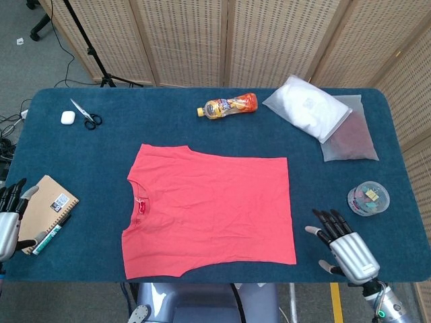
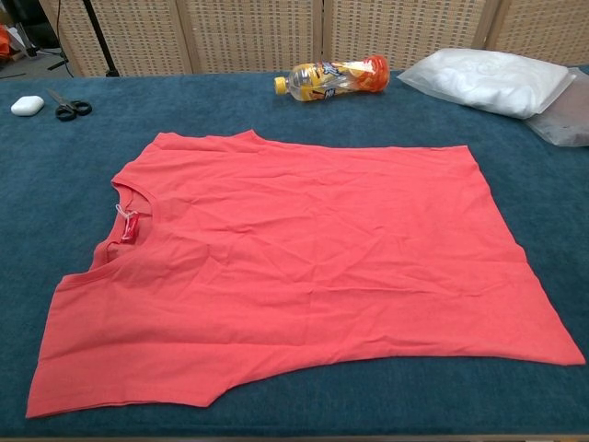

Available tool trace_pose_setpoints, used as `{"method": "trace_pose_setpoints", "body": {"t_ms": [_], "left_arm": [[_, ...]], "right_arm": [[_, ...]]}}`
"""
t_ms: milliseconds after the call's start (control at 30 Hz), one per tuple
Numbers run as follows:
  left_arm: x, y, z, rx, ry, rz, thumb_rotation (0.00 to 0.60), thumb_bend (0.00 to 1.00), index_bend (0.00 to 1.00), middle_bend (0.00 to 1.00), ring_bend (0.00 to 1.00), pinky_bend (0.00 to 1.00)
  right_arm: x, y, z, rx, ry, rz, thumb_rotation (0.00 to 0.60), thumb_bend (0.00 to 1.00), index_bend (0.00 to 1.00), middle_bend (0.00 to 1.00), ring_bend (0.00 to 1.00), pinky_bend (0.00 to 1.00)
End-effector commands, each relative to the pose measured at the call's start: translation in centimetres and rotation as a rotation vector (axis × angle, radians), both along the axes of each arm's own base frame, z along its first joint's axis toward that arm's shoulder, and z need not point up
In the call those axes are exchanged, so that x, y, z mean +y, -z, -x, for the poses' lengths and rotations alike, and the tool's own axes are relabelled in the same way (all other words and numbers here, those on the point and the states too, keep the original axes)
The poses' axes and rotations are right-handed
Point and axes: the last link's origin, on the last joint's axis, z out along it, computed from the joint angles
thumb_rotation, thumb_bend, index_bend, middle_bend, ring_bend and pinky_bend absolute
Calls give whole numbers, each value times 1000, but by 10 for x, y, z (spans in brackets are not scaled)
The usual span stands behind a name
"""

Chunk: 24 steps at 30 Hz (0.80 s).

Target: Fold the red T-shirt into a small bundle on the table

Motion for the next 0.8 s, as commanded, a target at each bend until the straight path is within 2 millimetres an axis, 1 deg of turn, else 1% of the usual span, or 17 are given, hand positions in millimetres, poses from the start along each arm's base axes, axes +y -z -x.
{"method": "trace_pose_setpoints", "body": {"t_ms": [33,167,367,800], "left_arm": [[0,0,0,2,-2,0,600,0,0,0,0,0],[1,2,1,7,-9,4,600,0,0,0,0,0],[3,4,2,13,-14,8,600,0,0,0,0,0],[4,6,3,18,-23,11,600,0,0,0,0,0]], "right_arm": [[0,22,2,11,-11,-76,600,0,296,0,0,0],[-1,36,4,50,-36,-100,600,0,337,0,0,0],[-1,52,3,73,-61,-121,600,0,426,3,0,0],[-7,73,-6,105,-72,-140,600,140,428,5,0,0]]}}
